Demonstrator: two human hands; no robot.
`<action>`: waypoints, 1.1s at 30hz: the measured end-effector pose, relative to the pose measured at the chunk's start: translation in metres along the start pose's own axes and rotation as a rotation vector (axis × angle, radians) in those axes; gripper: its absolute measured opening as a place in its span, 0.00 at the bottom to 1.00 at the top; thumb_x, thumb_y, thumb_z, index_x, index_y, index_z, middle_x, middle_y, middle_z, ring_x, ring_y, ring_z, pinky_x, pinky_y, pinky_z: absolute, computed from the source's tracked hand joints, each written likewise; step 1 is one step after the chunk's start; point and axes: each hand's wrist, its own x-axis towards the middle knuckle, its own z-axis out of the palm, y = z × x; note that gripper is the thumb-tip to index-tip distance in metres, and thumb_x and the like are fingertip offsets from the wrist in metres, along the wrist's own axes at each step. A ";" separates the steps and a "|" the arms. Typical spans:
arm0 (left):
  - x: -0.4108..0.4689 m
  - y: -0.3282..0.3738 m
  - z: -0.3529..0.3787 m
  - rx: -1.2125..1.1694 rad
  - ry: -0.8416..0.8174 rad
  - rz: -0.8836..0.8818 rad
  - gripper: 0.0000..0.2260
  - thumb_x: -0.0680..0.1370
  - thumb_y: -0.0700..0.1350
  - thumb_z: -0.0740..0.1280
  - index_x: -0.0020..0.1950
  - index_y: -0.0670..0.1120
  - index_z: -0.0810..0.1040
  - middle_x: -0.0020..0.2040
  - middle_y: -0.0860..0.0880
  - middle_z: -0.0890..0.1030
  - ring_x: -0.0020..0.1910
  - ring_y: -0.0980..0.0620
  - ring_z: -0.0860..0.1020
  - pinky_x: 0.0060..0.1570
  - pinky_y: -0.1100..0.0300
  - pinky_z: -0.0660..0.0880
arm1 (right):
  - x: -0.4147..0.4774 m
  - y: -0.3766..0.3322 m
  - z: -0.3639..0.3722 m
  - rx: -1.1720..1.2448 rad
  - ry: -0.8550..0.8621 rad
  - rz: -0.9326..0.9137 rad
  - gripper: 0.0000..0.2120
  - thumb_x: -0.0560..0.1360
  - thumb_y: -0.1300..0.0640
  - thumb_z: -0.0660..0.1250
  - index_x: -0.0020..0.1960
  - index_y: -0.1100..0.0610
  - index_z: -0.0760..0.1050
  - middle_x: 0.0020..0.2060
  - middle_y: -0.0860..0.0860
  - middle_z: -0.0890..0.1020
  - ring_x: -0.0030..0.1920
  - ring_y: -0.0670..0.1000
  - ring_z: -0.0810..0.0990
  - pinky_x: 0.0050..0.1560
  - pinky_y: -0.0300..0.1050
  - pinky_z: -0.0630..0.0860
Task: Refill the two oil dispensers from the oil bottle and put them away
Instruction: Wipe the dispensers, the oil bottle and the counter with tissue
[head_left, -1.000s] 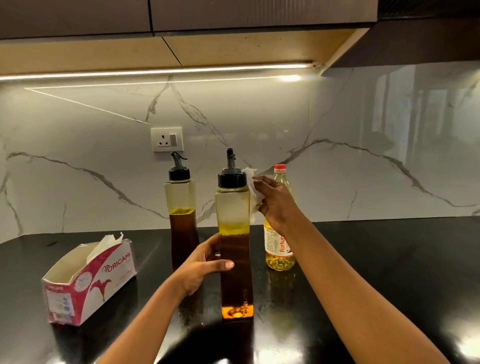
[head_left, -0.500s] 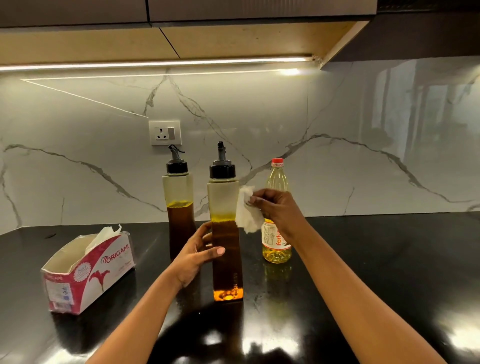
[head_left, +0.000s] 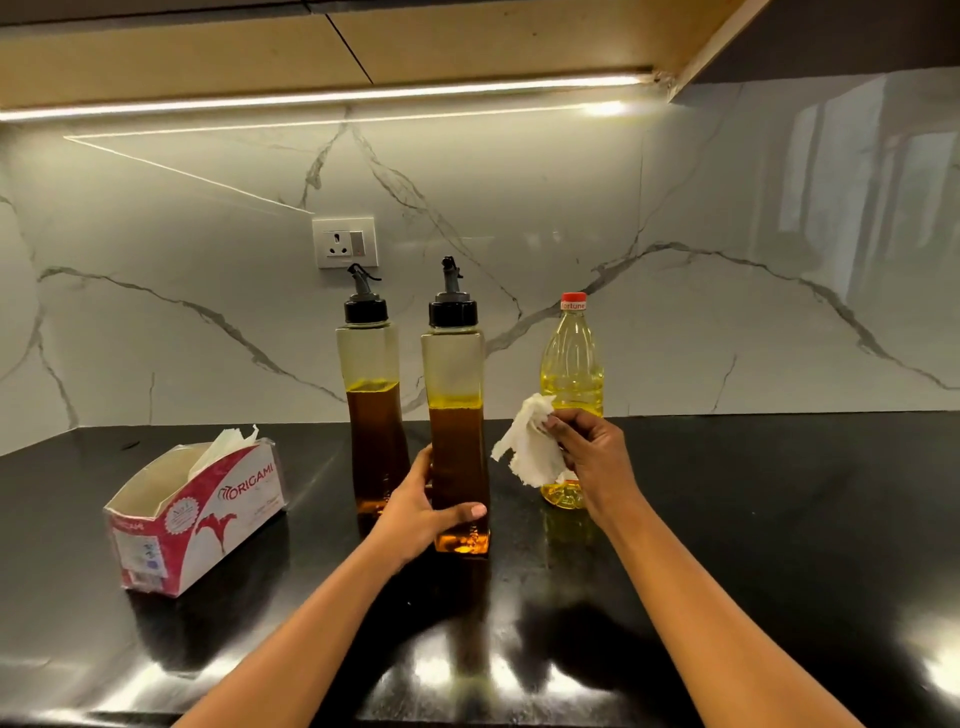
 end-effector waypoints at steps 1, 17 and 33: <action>0.003 0.000 -0.002 0.008 -0.003 -0.013 0.45 0.56 0.60 0.81 0.69 0.60 0.63 0.60 0.55 0.79 0.61 0.56 0.76 0.67 0.49 0.70 | -0.001 0.000 -0.001 0.003 0.005 -0.002 0.03 0.72 0.63 0.70 0.42 0.56 0.80 0.37 0.49 0.83 0.42 0.50 0.80 0.43 0.43 0.78; 0.034 0.005 0.001 0.035 0.066 -0.168 0.48 0.64 0.50 0.78 0.77 0.54 0.54 0.70 0.49 0.72 0.71 0.48 0.68 0.69 0.51 0.66 | 0.002 0.000 -0.010 0.049 0.090 0.021 0.04 0.73 0.62 0.69 0.44 0.55 0.81 0.41 0.52 0.83 0.45 0.53 0.81 0.49 0.52 0.79; 0.088 0.221 0.040 0.374 0.199 0.375 0.26 0.75 0.53 0.71 0.70 0.49 0.70 0.65 0.47 0.76 0.59 0.53 0.75 0.60 0.57 0.73 | 0.013 -0.017 -0.036 0.243 0.316 -0.120 0.09 0.75 0.63 0.65 0.51 0.50 0.75 0.48 0.48 0.81 0.52 0.50 0.81 0.53 0.47 0.78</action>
